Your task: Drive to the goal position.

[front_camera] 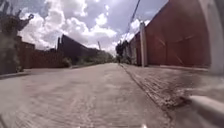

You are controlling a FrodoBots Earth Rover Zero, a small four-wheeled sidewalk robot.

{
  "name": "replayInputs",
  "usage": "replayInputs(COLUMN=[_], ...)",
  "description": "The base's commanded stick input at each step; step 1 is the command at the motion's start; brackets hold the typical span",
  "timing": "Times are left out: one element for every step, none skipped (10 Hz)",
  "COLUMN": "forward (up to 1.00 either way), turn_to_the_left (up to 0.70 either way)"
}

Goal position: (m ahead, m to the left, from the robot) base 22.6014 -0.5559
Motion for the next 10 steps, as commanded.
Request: replayInputs(forward=[0.85,0.85,0.85,0.85,0.85,0.85,0.85,0.85,0.85,0.85], turn_to_the_left=[0.00,0.00,0.00,0.00,0.00,0.00,0.00,0.00,0.00,0.00])
